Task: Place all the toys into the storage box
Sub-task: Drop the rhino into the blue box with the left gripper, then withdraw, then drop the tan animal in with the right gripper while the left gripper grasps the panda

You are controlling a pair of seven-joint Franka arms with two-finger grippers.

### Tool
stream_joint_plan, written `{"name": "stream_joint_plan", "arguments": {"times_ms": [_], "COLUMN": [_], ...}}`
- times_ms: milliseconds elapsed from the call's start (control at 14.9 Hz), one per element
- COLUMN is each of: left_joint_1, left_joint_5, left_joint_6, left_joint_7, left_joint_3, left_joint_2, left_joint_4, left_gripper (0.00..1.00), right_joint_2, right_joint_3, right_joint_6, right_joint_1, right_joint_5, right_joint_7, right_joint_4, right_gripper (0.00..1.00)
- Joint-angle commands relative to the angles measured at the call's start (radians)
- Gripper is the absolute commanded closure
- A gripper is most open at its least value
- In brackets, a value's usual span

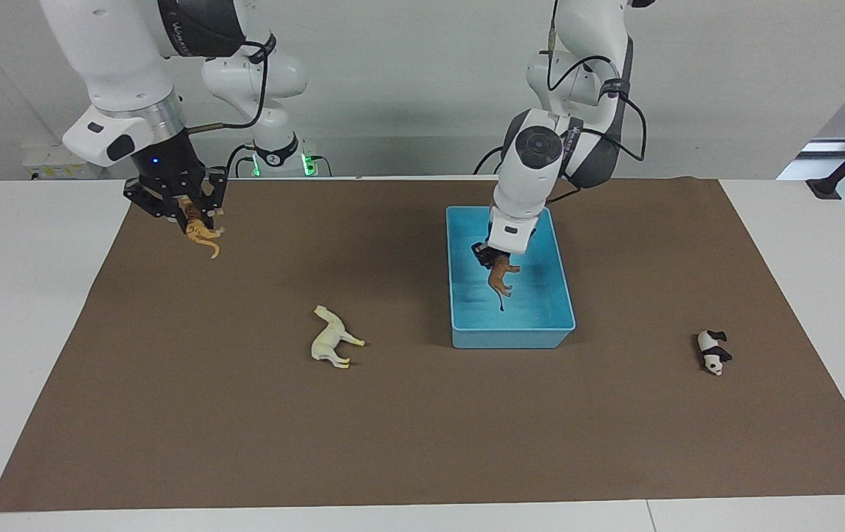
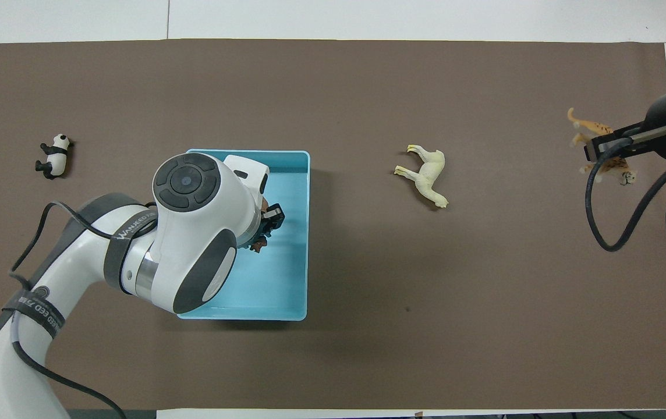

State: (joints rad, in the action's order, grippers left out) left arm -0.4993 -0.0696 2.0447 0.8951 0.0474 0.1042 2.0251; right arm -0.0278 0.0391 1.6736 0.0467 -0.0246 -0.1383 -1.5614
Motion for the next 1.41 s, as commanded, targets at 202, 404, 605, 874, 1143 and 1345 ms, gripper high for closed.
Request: {"name": "stream_joint_plan", "arguments": {"times_ms": [202,404,605,874,1143,1345], "left_joint_1": [0.068,0.23,0.385,0.588,0.657,0.67], "left_joint_5": [0.022,0.025,0.135,0.155,0.154,0.146], "left_joint_6": [-0.007,-0.058,-0.034,0.086,0.098,0.132], "left_joint_7": [-0.134,-0.405,-0.678,-0.973,-1.03,-1.029], "left_joint_3": [-0.029,-0.029,-0.027,-0.027,-0.026,-0.026], "left_joint_2": [-0.081,-0.066,-0.061,0.041,0.175,0.293], "left_joint_4": [0.011,-0.061,-0.066,-0.124,-0.288,-0.394], "left_gripper": [0.0,0.0,0.0,0.0,0.0,0.0], "right_joint_2": [-0.001,0.0,-0.014,-0.316,-0.448,-0.555], "right_joint_3": [0.082,0.192,0.373,0.43,0.429,0.387], "right_joint_6": [-0.009,-0.006,0.012,0.07,0.221,0.325], "right_joint_1": [-0.008,-0.007,-0.005,0.298,0.415,0.502], "right_joint_5": [-0.003,-0.008,-0.008,-0.156,-0.21,-0.31], "right_joint_7": [0.118,0.288,0.594,1.029,1.117,1.172], "right_joint_4": [0.003,0.004,0.004,0.275,0.337,0.336], "right_gripper": [1.0,1.0,1.0,1.0,1.0,1.0]}}
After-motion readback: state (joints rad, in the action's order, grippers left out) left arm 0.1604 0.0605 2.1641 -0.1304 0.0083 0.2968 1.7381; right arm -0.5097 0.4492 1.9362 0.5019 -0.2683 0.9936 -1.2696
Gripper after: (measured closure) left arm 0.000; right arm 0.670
